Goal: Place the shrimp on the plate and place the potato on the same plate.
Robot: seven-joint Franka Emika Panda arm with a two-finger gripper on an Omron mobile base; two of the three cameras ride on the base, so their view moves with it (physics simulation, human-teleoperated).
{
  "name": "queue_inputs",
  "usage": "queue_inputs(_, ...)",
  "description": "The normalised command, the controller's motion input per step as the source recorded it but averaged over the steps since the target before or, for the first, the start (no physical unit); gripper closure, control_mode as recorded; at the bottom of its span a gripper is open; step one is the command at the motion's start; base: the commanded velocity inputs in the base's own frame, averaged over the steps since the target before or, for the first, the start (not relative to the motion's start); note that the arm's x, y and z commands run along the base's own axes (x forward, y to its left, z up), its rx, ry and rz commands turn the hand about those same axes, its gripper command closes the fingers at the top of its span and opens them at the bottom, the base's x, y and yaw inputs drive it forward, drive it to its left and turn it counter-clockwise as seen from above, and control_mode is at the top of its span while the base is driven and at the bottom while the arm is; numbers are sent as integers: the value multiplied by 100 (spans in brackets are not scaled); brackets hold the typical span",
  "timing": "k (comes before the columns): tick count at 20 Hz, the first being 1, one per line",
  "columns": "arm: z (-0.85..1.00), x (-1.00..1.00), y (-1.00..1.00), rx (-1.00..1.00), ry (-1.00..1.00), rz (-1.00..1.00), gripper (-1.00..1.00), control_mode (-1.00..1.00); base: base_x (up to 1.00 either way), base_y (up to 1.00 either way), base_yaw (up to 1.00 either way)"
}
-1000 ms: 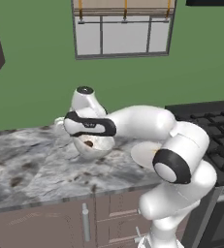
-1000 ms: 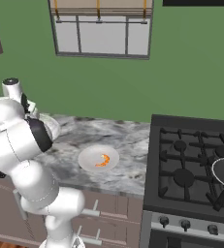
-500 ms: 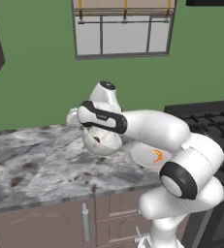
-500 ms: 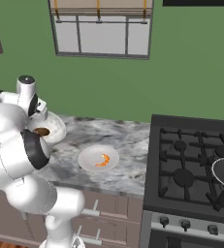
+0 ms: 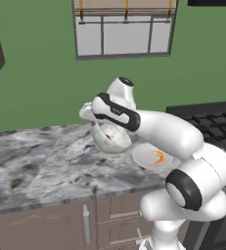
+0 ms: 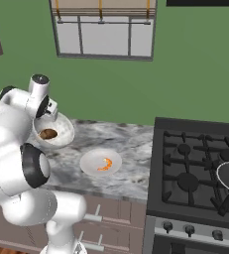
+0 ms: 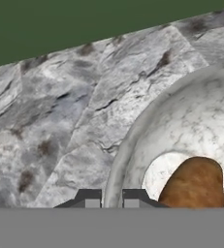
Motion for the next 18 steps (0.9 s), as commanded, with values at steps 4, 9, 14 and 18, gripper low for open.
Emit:
queue_inputs(4, 4, -2, -30, 8, 0, -1, 100, -100, 0, 0, 0)
queue_inputs(9, 0, 0, -30, 13, 0, -3, 100, -100, 0, 0, 0)
queue_inputs(14, 1, 0, -28, 11, 0, -3, 100, -100, 0, 0, 0)
queue_inputs(18, 0, 0, -44, 10, 0, 0, 100, -100, 0, 0, 0)
